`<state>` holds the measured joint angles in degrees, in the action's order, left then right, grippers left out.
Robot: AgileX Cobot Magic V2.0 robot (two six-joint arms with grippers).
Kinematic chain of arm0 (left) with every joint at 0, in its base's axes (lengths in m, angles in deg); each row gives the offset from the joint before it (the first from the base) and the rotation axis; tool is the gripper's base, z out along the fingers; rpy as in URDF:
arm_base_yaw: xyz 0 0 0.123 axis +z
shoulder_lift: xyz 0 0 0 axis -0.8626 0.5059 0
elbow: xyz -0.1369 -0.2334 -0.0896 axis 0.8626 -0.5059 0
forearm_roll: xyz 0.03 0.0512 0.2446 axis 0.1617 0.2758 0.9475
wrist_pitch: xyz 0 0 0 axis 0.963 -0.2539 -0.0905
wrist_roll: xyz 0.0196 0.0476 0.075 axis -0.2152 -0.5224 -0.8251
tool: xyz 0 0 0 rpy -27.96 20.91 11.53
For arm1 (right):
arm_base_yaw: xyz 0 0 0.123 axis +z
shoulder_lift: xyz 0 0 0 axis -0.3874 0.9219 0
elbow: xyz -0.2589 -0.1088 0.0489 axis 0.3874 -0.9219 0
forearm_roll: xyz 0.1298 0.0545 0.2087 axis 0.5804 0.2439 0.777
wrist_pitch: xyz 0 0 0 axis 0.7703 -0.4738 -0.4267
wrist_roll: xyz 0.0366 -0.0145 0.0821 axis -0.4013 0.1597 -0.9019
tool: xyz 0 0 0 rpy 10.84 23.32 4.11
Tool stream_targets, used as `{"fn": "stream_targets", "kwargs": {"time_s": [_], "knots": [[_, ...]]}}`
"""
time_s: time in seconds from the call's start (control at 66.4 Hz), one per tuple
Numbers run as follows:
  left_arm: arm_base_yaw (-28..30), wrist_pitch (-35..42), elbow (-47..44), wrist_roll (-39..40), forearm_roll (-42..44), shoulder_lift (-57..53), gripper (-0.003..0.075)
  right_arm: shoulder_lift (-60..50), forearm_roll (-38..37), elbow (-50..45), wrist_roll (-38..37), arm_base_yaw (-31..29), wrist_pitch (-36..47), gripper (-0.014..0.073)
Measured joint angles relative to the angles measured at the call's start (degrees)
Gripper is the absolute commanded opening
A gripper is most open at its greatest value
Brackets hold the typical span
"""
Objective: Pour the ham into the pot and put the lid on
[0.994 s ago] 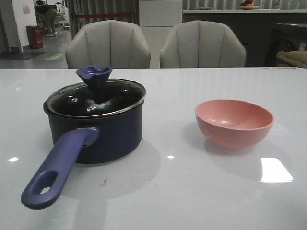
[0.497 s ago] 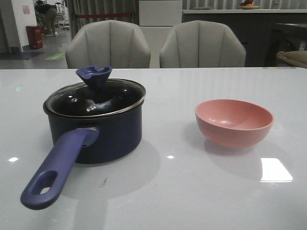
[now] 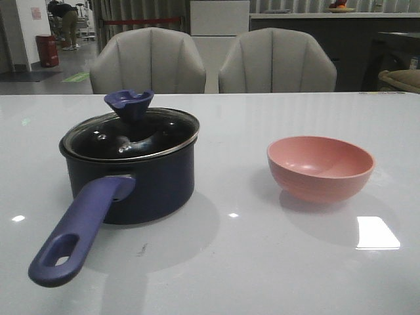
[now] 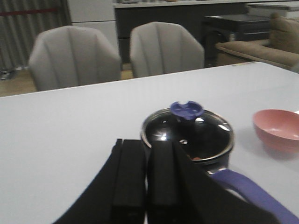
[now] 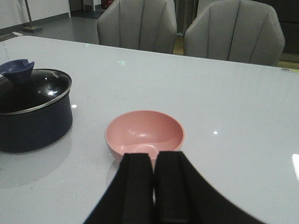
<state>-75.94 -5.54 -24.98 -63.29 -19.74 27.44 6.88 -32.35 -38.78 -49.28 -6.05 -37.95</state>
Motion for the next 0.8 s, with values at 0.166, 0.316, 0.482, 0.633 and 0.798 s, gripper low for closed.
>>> {"fn": "stream_targets", "kwargs": {"time_s": [0.166,0.316,0.482,0.633,0.798], "knots": [[8.85,10.85,-8.70,0.00,0.23,0.00,0.0120,0.00,0.00,0.00,0.00,0.00,0.00,0.0167],[11.22,20.08,-14.80,0.00,0.23,0.00,0.0121,0.00,0.00,0.00,0.00,0.00,0.00,0.0167],[11.93,23.30,-15.58,0.13,0.23,-0.41,0.0120,0.00,0.00,0.00,0.00,0.00,0.00,0.0167],[12.08,22.91,-15.58,3.93,1.36,-1.60,0.0121,0.00,0.00,0.00,0.00,0.04,0.00,0.0167],[12.08,22.65,-15.58,5.26,3.30,-1.60,0.0120,0.00,0.00,0.00,0.00,0.04,0.00,0.0167]]}}
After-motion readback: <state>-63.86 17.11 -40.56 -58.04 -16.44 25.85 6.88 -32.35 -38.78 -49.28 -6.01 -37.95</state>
